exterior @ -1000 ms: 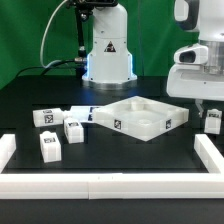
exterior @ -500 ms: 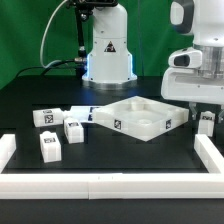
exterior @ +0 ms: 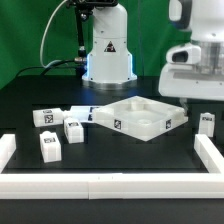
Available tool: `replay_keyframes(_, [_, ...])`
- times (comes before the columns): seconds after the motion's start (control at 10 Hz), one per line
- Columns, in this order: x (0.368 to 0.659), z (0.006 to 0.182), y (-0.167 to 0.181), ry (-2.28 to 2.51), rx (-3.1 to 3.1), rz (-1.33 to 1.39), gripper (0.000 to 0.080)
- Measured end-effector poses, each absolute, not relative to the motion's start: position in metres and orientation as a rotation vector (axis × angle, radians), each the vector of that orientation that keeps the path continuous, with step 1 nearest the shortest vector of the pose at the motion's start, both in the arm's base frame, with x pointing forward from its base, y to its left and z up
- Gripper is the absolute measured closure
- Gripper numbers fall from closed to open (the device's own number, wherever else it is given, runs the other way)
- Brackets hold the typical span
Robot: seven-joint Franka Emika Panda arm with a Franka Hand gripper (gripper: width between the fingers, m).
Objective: Assemble one leg
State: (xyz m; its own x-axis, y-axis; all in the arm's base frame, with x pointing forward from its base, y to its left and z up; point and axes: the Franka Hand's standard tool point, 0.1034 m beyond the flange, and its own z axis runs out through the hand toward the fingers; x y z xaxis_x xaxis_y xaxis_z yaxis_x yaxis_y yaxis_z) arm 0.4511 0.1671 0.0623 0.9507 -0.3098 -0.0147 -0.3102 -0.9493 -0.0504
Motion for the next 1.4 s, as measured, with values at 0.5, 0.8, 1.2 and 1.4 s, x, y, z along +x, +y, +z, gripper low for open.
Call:
replay_keyframes(0.5, [0.478,0.104,0.055,-0.002,-3.07,-0.075,0.0151])
replay_keyframes(0.8, [0.486,0.1,0.049,-0.043,-3.08,-0.127,0.0151])
replay_keyframes(1.2, [0.485,0.101,0.045,-0.191,-3.087,-0.15,0.0151])
replay_keyframes(1.4, [0.469,0.095,0.025,-0.59,-3.067,-0.173,0.0151])
